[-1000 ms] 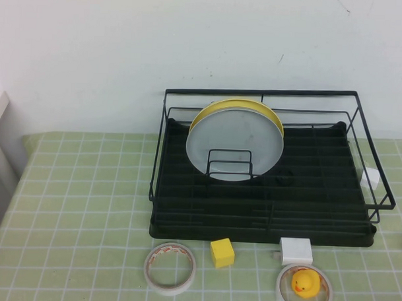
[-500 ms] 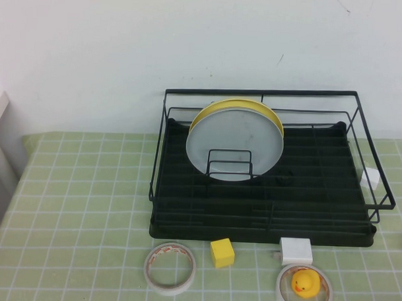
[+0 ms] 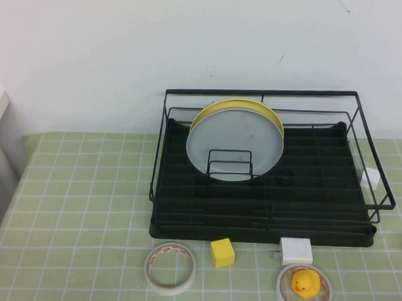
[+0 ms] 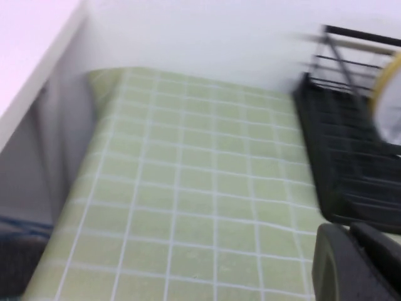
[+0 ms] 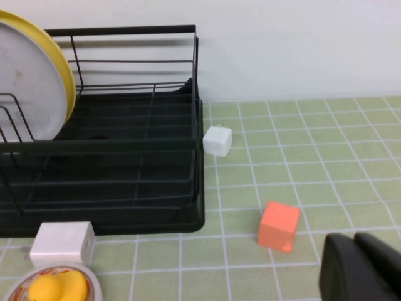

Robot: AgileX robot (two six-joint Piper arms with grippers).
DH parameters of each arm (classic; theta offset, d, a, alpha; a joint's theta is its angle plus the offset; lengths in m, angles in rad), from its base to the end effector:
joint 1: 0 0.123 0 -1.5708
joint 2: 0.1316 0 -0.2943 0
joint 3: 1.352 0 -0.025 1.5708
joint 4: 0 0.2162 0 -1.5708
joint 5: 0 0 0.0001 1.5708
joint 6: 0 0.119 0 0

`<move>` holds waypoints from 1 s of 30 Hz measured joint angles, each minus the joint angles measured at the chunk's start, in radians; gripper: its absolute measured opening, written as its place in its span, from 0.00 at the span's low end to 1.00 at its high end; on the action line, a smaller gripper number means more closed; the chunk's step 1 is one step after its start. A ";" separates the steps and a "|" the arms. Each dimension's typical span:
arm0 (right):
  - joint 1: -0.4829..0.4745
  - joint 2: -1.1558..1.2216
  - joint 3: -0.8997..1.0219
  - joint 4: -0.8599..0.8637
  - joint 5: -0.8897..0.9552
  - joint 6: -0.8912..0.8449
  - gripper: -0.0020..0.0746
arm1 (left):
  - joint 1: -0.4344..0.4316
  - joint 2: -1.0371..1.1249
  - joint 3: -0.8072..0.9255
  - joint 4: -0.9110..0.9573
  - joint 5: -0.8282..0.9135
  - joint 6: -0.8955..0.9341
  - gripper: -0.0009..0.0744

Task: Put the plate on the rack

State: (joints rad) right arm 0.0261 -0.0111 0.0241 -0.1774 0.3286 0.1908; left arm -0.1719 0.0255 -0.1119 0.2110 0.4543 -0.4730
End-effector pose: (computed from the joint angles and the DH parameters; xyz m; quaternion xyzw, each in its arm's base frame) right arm 0.0369 -0.0058 0.1699 0.0161 0.7893 -0.0075 0.6137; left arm 0.0335 0.0053 0.1991 -0.0719 0.7928 -0.1005 0.5968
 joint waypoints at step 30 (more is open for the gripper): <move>0.000 -0.002 0.000 0.000 0.002 0.000 0.03 | 0.153 -0.037 0.130 -0.166 -0.140 0.216 0.01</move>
State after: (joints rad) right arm 0.0261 -0.0129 0.0241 -0.1774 0.3309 0.1903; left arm -0.0193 -0.0116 0.0176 0.0452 0.3145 -0.2575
